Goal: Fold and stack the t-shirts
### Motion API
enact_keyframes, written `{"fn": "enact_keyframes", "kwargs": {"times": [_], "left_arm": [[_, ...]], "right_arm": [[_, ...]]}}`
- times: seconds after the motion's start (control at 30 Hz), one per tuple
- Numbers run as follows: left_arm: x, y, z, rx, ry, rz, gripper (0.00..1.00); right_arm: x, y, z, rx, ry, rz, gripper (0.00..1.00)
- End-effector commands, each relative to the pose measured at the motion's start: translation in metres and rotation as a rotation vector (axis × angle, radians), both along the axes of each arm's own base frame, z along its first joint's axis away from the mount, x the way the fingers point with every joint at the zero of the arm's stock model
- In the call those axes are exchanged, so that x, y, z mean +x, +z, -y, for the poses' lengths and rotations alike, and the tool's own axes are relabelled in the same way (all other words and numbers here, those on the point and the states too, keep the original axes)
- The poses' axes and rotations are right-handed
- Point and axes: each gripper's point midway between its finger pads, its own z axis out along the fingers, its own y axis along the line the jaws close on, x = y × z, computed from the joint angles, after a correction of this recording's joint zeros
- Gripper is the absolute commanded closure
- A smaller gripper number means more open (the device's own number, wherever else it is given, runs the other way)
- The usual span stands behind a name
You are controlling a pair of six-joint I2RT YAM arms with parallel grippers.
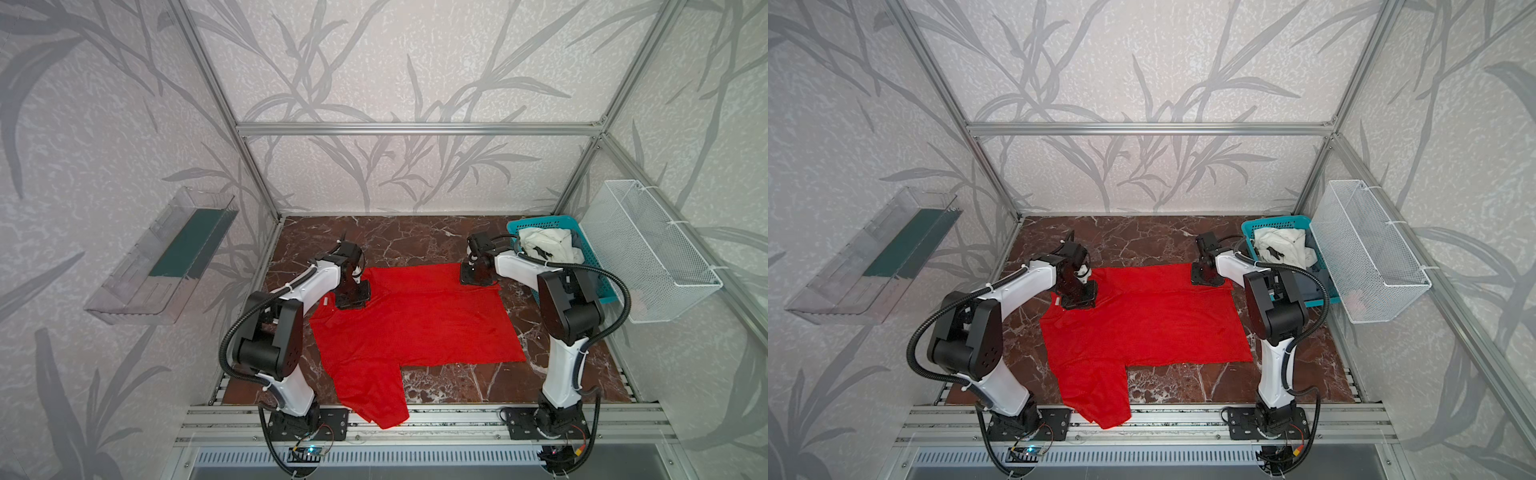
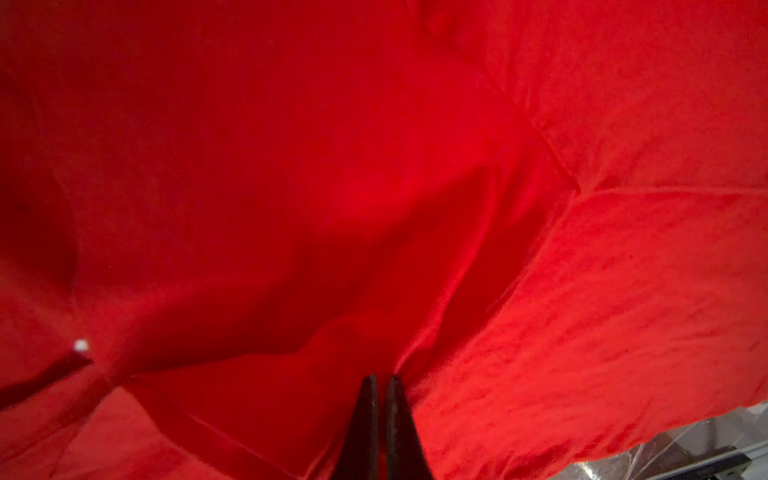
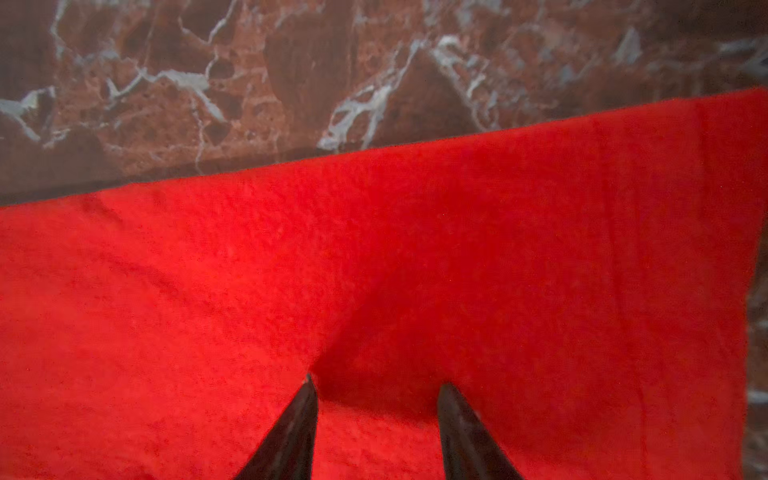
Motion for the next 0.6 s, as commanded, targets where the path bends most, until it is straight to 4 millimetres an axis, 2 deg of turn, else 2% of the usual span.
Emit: {"fn": "enact_keyframes", "kwargs": {"times": [0.0,0.07,0.1,0.13,0.17,0.23,0.27,0.3,0.4,0.47,0.57], "left_arm": [[-0.035,0.001,0.012,0.0,-0.017,-0.065,1.0],[-0.053,0.002,0.025,-0.019,-0.042,-0.086,0.99],[-0.061,0.004,0.031,-0.032,-0.059,-0.094,0.95],[-0.071,0.008,0.04,-0.067,-0.091,-0.101,0.8],[-0.078,0.013,0.048,-0.103,-0.125,-0.097,0.71],[-0.081,0.028,0.053,-0.145,-0.166,-0.048,0.67],[-0.075,0.037,0.049,-0.139,-0.177,0.007,0.66],[-0.066,0.044,0.04,-0.097,-0.154,0.057,0.65],[-0.019,0.059,0.008,-0.017,-0.037,0.223,0.63],[0.021,0.056,-0.025,0.023,0.115,0.27,0.63],[0.074,0.043,-0.056,0.058,0.22,0.255,0.63]], "right_arm": [[-0.009,-0.02,0.007,-0.012,-0.013,-0.061,0.51],[-0.01,-0.022,0.007,-0.011,-0.013,-0.068,0.51],[-0.01,-0.023,0.008,-0.012,-0.015,-0.071,0.51],[-0.01,-0.025,0.008,-0.013,-0.015,-0.074,0.51],[-0.01,-0.026,0.009,-0.014,-0.016,-0.076,0.51],[-0.01,-0.028,0.01,-0.014,-0.017,-0.082,0.51],[-0.01,-0.028,0.01,-0.013,-0.018,-0.085,0.51],[-0.009,-0.028,0.011,-0.013,-0.02,-0.084,0.51],[-0.008,-0.025,0.01,-0.012,-0.017,-0.081,0.51],[-0.008,-0.023,0.01,-0.011,-0.017,-0.077,0.51],[-0.009,-0.021,0.009,-0.004,-0.014,-0.078,0.51]]}}
